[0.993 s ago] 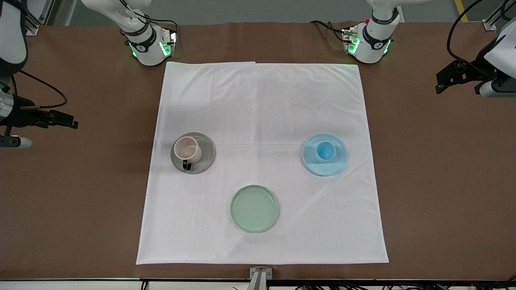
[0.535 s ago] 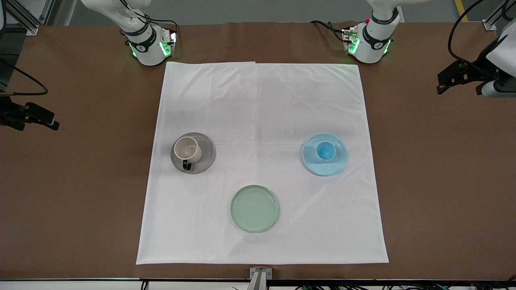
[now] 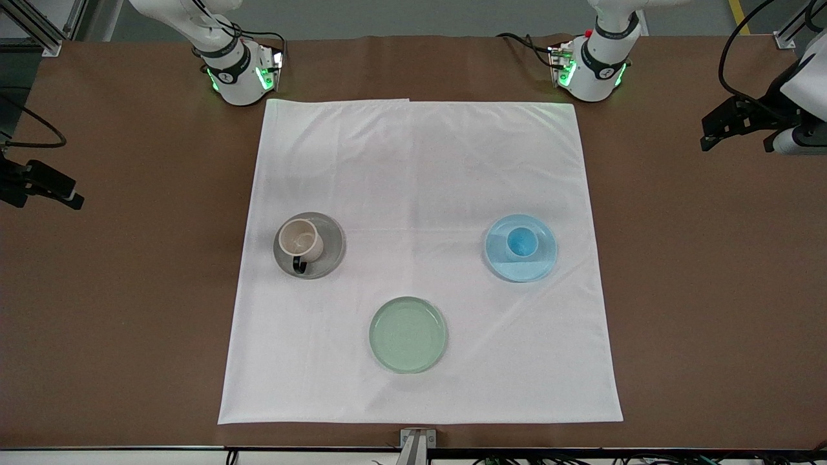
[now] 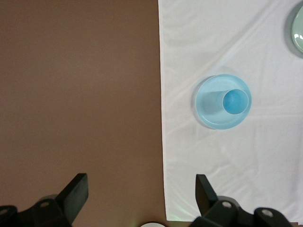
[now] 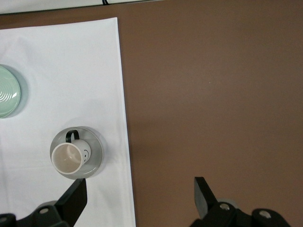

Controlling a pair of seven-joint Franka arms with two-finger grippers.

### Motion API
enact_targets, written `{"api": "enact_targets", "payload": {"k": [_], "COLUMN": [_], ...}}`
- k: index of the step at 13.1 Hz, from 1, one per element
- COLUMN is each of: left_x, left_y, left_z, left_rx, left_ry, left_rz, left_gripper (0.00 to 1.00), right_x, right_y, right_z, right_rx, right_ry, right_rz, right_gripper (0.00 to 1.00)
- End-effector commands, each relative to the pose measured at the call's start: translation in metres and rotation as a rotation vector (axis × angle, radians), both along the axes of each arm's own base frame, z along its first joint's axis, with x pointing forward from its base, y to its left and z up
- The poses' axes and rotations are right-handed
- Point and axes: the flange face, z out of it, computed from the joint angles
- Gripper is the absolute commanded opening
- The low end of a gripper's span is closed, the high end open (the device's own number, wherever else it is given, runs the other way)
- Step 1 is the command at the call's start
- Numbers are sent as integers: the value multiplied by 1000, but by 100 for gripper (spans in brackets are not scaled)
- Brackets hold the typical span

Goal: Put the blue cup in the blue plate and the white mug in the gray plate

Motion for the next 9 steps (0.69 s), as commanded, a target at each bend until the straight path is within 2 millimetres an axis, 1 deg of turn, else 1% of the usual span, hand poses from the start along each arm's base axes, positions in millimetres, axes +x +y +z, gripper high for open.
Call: {"api": "enact_targets", "payload": {"k": [1,5,9], "left_x": [2,2,2], "left_y": [0,-1,-1], "left_z": [5,5,5], "left_rx": [-17,-17,-21], "left_ry": [-6,-6,-6], "left_rz": [-13,-18,-5], "left_gripper": [100,100,100], "right_x": [-3,-3,-3], "right_y": [-1,2,0], "right_z": [10,11,11], "right_rx": [-32,-49,-47], "right_ry": [-8,-10,-10], "right_rz": [-11,-14,-12], "right_gripper": [100,100,100]}}
